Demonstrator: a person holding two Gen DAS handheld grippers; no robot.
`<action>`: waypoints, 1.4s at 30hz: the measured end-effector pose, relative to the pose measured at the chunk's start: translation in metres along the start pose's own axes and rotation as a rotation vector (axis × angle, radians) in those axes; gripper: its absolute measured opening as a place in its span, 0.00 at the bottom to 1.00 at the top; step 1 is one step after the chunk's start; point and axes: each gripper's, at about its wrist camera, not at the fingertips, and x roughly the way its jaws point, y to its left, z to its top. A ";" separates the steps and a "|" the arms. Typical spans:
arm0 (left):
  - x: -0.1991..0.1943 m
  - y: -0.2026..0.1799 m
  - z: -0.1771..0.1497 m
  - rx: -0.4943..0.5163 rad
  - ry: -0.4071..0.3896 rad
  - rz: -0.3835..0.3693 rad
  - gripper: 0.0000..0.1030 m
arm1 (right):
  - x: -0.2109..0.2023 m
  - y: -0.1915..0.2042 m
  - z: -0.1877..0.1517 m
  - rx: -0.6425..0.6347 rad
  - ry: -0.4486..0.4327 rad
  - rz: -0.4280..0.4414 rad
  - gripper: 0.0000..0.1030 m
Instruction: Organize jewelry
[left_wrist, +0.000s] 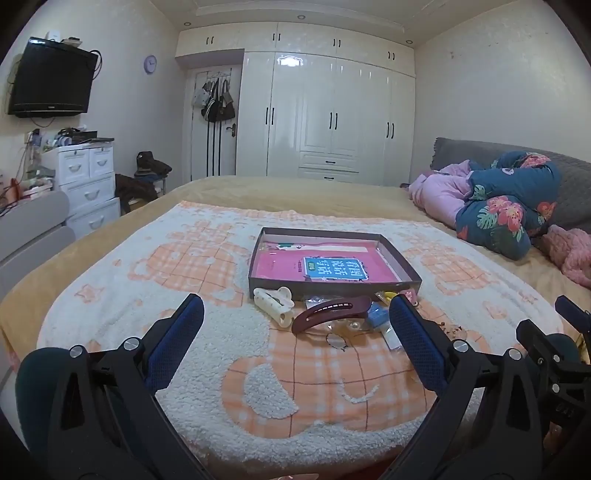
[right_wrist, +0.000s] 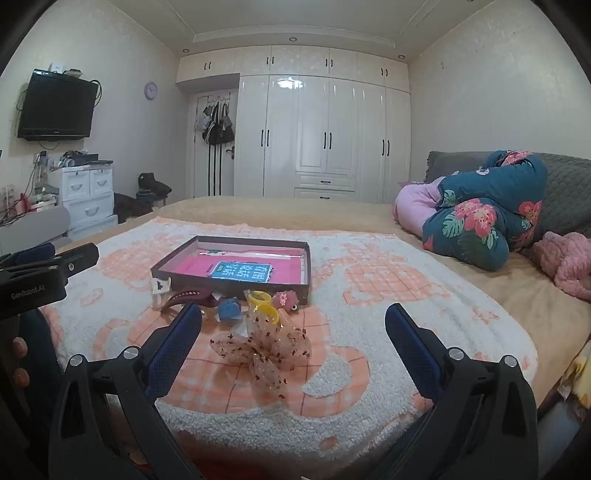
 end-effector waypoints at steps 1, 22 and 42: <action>0.002 -0.001 0.000 0.001 0.015 0.012 0.89 | 0.000 0.000 0.000 -0.004 0.004 -0.004 0.94; 0.004 0.003 -0.001 -0.004 0.018 0.006 0.89 | 0.002 -0.002 0.002 0.008 0.015 -0.006 0.94; 0.003 -0.005 0.001 -0.004 0.017 0.005 0.89 | 0.001 0.001 0.001 0.000 0.009 0.000 0.94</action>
